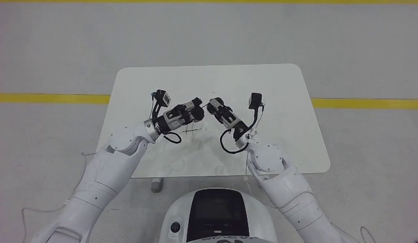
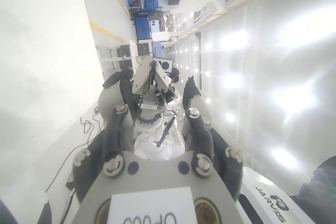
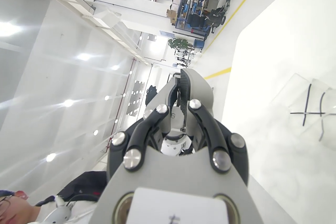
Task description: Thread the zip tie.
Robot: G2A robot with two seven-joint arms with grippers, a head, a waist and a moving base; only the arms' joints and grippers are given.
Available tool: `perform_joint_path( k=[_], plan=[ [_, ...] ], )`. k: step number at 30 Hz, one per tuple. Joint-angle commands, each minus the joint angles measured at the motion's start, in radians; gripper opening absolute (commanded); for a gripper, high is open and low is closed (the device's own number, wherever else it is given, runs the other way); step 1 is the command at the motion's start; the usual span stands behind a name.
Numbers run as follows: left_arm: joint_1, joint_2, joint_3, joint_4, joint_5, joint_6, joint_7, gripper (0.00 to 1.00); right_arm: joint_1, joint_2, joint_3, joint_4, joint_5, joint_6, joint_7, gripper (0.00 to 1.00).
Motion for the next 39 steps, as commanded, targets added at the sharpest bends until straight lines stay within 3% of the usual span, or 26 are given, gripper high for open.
perform_joint_path(
  k=[1,7,19,24,30,33,39],
  plan=[
    [-0.002,0.000,0.001,0.003,0.001,0.001,-0.002,0.37,0.000,0.001,0.001,-0.002,-0.011,0.003,0.000,0.00],
    [-0.011,-0.003,0.006,0.019,0.005,0.002,-0.005,0.25,0.005,0.002,0.002,0.006,-0.063,0.023,-0.003,0.00],
    [-0.023,-0.008,0.013,0.034,0.007,0.008,-0.005,0.18,0.016,0.002,-0.003,0.017,-0.101,0.035,0.006,0.00],
    [-0.027,-0.009,0.017,0.039,0.009,0.009,-0.005,0.08,0.018,0.002,-0.003,0.021,-0.100,0.030,0.018,0.00],
    [-0.031,-0.012,0.021,0.044,0.013,0.013,-0.003,0.09,0.019,0.001,-0.002,0.023,-0.089,0.012,0.023,0.00],
    [-0.032,-0.012,0.022,0.044,0.014,0.015,-0.001,0.18,0.019,0.001,-0.001,0.022,-0.089,0.004,0.028,0.00],
    [-0.033,-0.013,0.024,0.045,0.017,0.018,0.000,0.20,0.020,0.002,-0.002,0.019,-0.094,0.000,0.043,0.00]
  ],
)
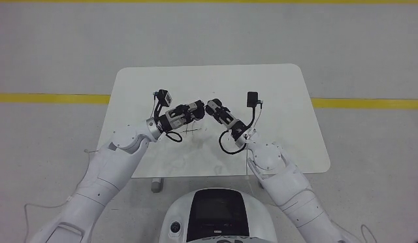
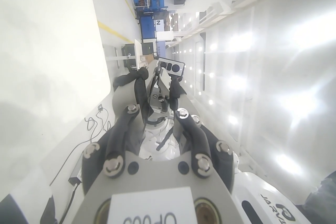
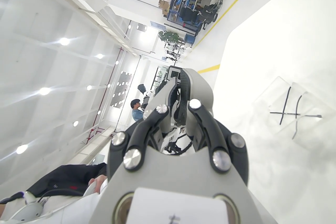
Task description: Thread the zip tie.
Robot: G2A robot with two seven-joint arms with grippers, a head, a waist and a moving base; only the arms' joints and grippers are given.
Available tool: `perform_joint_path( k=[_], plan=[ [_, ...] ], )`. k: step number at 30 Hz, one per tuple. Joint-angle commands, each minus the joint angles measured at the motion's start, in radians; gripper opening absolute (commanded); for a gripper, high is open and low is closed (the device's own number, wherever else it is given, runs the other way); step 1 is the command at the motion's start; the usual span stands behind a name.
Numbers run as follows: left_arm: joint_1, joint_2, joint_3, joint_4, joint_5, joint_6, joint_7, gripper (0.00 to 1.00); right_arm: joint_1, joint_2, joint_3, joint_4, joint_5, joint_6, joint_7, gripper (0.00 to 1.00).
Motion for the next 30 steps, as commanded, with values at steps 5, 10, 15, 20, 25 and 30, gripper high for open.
perform_joint_path(
  k=[5,10,15,20,25,30],
  plan=[
    [-0.002,-0.002,0.002,0.001,-0.002,0.001,-0.003,0.17,0.001,0.000,-0.001,0.001,-0.002,0.003,0.003,0.00],
    [-0.004,-0.003,0.005,0.006,-0.002,0.005,-0.005,0.00,-0.001,0.000,0.001,0.000,-0.008,0.004,0.001,0.00],
    [-0.004,-0.004,0.007,0.008,-0.001,0.006,-0.006,0.00,-0.006,0.001,0.004,-0.004,-0.010,0.005,0.001,0.00],
    [0.005,-0.001,-0.003,0.003,-0.001,0.001,-0.012,0.00,-0.015,0.003,0.016,-0.011,0.007,-0.003,-0.004,1.00],
    [0.025,0.007,-0.029,-0.005,0.000,-0.008,-0.030,0.00,-0.029,0.008,0.057,-0.011,0.125,-0.020,0.056,1.00],
    [0.027,0.009,-0.039,-0.006,-0.003,-0.026,-0.050,0.00,-0.029,0.008,0.060,-0.011,0.135,-0.020,0.063,1.00]
  ],
)
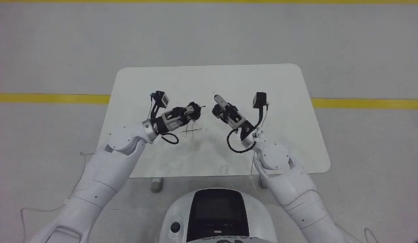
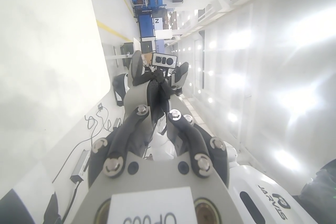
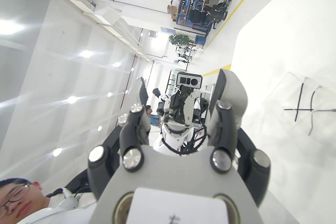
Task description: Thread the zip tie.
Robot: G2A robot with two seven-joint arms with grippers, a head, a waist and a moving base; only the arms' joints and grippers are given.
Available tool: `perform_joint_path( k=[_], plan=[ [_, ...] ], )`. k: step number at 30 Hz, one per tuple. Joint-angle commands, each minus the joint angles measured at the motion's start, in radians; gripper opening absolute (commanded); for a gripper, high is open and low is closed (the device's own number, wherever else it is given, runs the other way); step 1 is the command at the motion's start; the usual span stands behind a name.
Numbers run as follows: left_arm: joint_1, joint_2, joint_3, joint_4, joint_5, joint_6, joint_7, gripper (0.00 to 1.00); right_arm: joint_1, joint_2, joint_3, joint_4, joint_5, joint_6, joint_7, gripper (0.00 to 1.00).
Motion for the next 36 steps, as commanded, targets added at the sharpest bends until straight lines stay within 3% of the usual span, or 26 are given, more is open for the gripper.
perform_joint_path(
  k=[1,7,10,14,16,19,21,27,29,31,36],
  plan=[
    [0.000,0.000,0.000,0.000,0.000,0.001,0.001,0.00,0.000,0.000,0.000,0.000,-0.002,0.000,-0.001,1.00],
    [0.000,-0.001,0.003,-0.009,0.002,0.001,0.002,0.00,0.001,0.001,-0.002,-0.001,-0.008,0.010,0.017,1.00],
    [-0.004,0.005,-0.004,-0.018,0.016,0.015,-0.043,0.00,0.025,0.008,0.016,0.015,0.081,0.054,0.170,1.00],
    [-0.015,0.021,-0.050,0.014,-0.006,0.034,-0.168,0.00,0.097,0.020,0.043,0.077,0.181,0.149,0.400,1.00],
    [-0.019,0.028,-0.069,0.025,-0.010,0.039,-0.219,0.00,0.131,0.022,0.045,0.103,0.197,0.166,0.460,1.00],
    [-0.026,0.038,-0.093,0.044,-0.030,0.057,-0.314,0.00,0.187,0.023,0.031,0.157,0.281,0.210,0.627,1.00],
    [-0.031,0.040,-0.101,0.055,-0.070,0.055,-0.369,0.00,0.192,0.023,0.030,0.166,0.292,0.218,0.643,1.00],
    [-0.030,0.040,-0.099,0.049,-0.069,0.055,-0.368,0.00,0.192,0.023,0.030,0.166,0.292,0.218,0.643,1.00],
    [-0.020,0.039,-0.087,0.028,-0.069,0.052,-0.368,0.00,0.178,0.019,0.025,0.173,0.353,0.235,0.648,1.00],
    [-0.022,0.041,-0.086,0.049,-0.056,0.047,-0.380,0.00,0.191,0.016,0.023,0.198,0.388,0.251,0.637,1.00],
    [-0.038,0.050,-0.084,0.092,-0.008,0.028,-0.466,0.00,0.247,0.005,0.001,0.286,0.526,0.283,0.742,1.00]
  ],
)
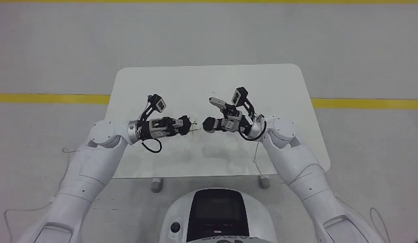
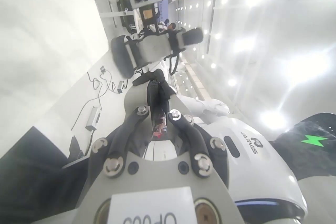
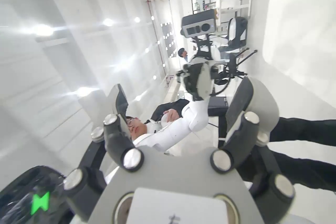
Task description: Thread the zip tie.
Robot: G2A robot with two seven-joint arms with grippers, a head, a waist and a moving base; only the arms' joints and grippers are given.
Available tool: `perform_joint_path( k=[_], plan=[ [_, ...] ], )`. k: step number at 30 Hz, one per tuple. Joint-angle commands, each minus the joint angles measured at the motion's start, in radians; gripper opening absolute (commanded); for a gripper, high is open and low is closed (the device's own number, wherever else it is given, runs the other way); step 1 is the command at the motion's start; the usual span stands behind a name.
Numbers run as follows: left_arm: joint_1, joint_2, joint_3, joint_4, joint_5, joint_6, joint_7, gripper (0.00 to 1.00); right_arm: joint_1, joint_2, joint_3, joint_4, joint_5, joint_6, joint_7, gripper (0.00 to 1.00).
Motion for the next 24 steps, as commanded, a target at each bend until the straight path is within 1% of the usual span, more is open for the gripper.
perform_joint_path(
  k=[1,3,7,8,9,10,11,12,13,15,17,18,21,22,24],
  plan=[
    [-0.003,0.003,-0.001,0.021,0.012,-0.007,-0.016,0.00,0.027,-0.002,-0.007,0.042,0.031,0.004,0.053,1.00],
    [-0.008,0.004,0.000,0.028,0.027,-0.020,-0.015,0.00,0.034,-0.002,-0.007,0.054,0.031,0.001,0.060,1.00],
    [-0.008,0.004,0.000,0.028,0.027,-0.020,-0.015,0.00,0.034,-0.002,-0.007,0.054,0.031,0.001,0.060,1.00],
    [-0.007,0.003,0.001,0.026,0.026,-0.018,-0.009,0.00,0.029,-0.002,-0.008,0.049,0.033,-0.001,0.051,1.00],
    [-0.001,0.002,0.006,0.015,0.016,-0.011,0.014,0.00,0.017,-0.002,-0.012,0.043,0.031,-0.008,0.041,1.00],
    [0.002,0.001,0.009,0.009,0.012,-0.009,0.018,0.00,0.012,-0.002,-0.015,0.044,0.029,-0.013,0.037,0.96],
    [0.002,0.002,0.010,0.008,0.014,-0.009,0.019,0.00,0.010,-0.002,-0.018,0.047,0.031,-0.015,0.039,0.88],
    [0.003,0.002,0.008,0.009,0.008,-0.010,0.022,0.00,0.010,-0.002,-0.021,0.053,0.039,-0.015,0.043,0.85],
    [0.004,0.003,0.008,0.008,-0.002,-0.010,0.014,0.00,0.012,-0.003,-0.025,0.062,0.045,-0.017,0.046,0.78],
    [0.004,0.005,0.004,0.010,-0.010,-0.012,0.008,0.00,0.015,-0.005,-0.032,0.078,0.058,-0.020,0.053,0.59],
    [0.004,0.006,0.003,0.013,-0.021,-0.011,-0.001,0.00,0.018,-0.008,-0.039,0.098,0.080,-0.022,0.064,0.47],
    [0.003,0.007,0.004,0.014,-0.019,-0.012,-0.002,0.00,0.019,-0.009,-0.041,0.106,0.090,-0.022,0.071,0.43],
    [0.005,0.007,0.004,0.016,-0.019,-0.015,-0.003,0.00,0.026,-0.011,-0.050,0.128,0.108,-0.024,0.095,0.35],
    [0.005,0.007,0.004,0.016,-0.019,-0.015,-0.003,0.00,0.028,-0.011,-0.053,0.134,0.111,-0.025,0.099,0.30],
    [0.005,0.007,0.004,0.016,-0.019,-0.015,-0.003,0.00,0.034,-0.012,-0.060,0.145,0.110,-0.027,0.106,0.25]
  ],
)
